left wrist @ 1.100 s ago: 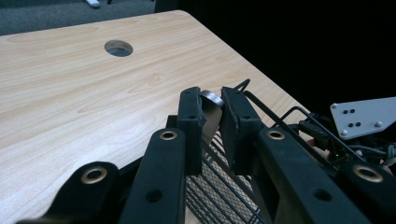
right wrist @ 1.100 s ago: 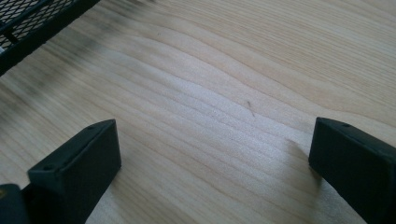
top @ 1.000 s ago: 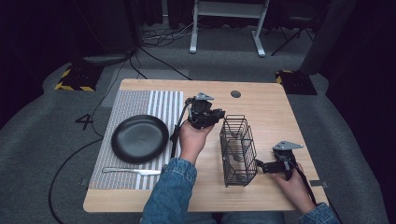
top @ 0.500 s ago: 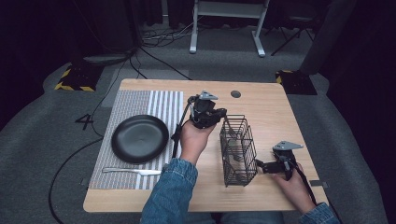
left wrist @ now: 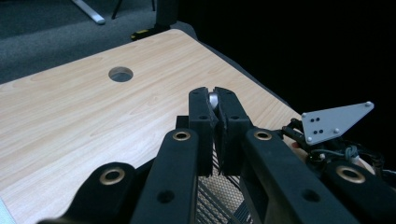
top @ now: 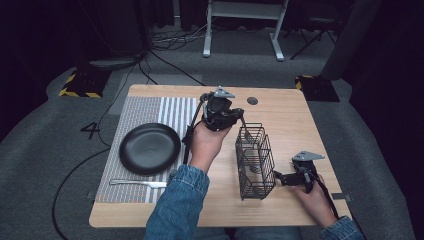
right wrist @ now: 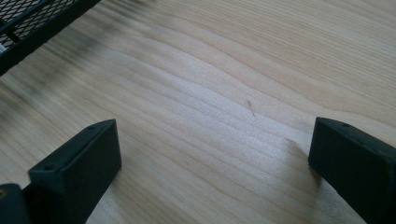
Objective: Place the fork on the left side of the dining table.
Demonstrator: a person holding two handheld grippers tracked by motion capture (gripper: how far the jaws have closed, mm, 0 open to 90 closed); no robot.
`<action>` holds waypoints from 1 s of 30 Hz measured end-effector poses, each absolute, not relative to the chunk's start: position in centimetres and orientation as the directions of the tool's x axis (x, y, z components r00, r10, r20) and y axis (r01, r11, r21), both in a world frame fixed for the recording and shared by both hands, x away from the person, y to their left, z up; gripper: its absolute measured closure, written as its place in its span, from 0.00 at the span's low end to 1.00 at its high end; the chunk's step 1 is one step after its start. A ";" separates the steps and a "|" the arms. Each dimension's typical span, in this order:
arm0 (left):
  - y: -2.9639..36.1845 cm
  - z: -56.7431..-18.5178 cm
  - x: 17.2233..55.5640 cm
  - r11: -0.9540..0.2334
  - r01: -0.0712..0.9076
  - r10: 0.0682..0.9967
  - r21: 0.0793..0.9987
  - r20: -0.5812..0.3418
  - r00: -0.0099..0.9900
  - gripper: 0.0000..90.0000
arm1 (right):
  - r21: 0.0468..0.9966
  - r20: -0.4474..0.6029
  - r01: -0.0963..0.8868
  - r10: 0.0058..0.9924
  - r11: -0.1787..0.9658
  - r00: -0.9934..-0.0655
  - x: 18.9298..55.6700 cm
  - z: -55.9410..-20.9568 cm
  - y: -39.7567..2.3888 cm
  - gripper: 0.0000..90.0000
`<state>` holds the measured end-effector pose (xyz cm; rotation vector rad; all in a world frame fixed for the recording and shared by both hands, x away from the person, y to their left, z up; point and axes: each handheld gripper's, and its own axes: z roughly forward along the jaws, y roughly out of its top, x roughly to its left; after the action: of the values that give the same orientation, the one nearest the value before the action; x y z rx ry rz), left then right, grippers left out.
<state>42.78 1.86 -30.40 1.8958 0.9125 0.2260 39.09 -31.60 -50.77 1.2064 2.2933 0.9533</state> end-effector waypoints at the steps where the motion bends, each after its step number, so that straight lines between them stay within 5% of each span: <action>1: 2.0 -29.9 42.7 -0.235 0.492 0.678 0.838 -0.221 0.701 0.96 | 0.715 -0.018 0.571 0.828 0.402 -0.561 39.1 -50.8 -31.6 0.03; 30: 8.1 -23.6 42.4 -0.143 0.433 0.742 0.890 -0.194 0.642 0.96 | 0.715 -0.016 0.572 0.828 0.402 -0.561 39.0 -50.8 -31.6 0.03</action>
<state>42.37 8.08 -23.56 1.7762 0.9492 0.3545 39.05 -31.62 -50.76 1.2067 2.2950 0.9543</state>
